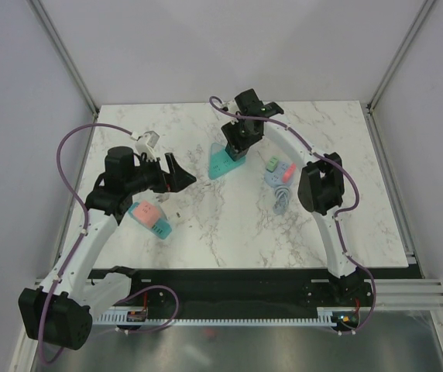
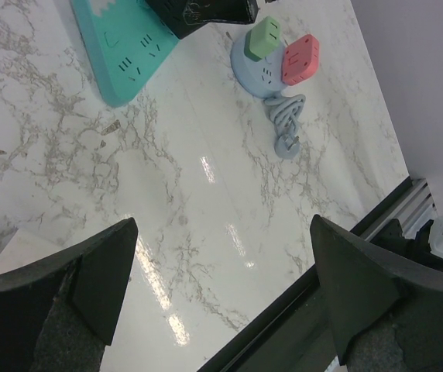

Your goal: Insert the plug

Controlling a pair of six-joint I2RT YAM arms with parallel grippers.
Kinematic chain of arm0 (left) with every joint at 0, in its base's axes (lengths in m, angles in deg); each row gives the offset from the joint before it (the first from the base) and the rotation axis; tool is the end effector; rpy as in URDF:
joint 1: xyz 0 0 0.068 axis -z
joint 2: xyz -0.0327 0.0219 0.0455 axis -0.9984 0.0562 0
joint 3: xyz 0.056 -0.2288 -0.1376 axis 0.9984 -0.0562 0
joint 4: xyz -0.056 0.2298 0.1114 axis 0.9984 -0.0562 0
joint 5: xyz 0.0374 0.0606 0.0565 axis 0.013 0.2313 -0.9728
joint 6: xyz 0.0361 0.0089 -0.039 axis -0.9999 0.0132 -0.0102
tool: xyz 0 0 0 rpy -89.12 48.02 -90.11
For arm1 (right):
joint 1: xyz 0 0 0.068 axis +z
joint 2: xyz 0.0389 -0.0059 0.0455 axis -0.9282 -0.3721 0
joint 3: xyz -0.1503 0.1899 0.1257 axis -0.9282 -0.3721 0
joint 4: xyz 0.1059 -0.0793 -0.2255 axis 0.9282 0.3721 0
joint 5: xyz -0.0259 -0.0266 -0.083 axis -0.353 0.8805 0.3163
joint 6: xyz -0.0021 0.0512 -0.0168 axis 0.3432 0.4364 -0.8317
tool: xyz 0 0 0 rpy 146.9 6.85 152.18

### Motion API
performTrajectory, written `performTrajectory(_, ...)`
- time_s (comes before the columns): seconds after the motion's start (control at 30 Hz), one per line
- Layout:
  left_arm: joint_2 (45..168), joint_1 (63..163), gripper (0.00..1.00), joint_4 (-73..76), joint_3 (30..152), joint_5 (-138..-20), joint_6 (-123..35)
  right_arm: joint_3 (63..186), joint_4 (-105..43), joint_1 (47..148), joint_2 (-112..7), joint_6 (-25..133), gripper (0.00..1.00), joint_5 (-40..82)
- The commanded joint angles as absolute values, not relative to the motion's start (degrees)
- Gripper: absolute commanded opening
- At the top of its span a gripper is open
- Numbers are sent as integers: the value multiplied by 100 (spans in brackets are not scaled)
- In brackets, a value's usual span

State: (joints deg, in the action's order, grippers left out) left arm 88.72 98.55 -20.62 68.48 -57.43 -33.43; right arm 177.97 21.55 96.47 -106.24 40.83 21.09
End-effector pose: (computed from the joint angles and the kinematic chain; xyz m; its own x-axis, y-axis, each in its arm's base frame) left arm 0.2130 -0.0626 0.3136 -0.6472 -0.1953 -0.7369 0.3987 0.7372 -0.5456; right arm 0.4491 0.2472 0.2450 -0.6857 -0.4931 -0.5353 -0.6108 0.7899 0.0548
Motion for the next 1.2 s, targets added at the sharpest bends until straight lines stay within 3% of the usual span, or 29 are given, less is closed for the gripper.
performTrajectory(0.0,8846,9873,100,-2010,6923,-5838,-3567,18003,1986,9637,-10754,4001,0,2198)
performTrajectory(0.3,8890,9882,100,-1984,6906,-5767,-3523,18504,2417,9628,-10701,4704,0,2374)
performTrajectory(1.17,8776,9873,100,-1913,6888,-5785,-3497,17880,2470,9592,-10517,4933,0,1942)
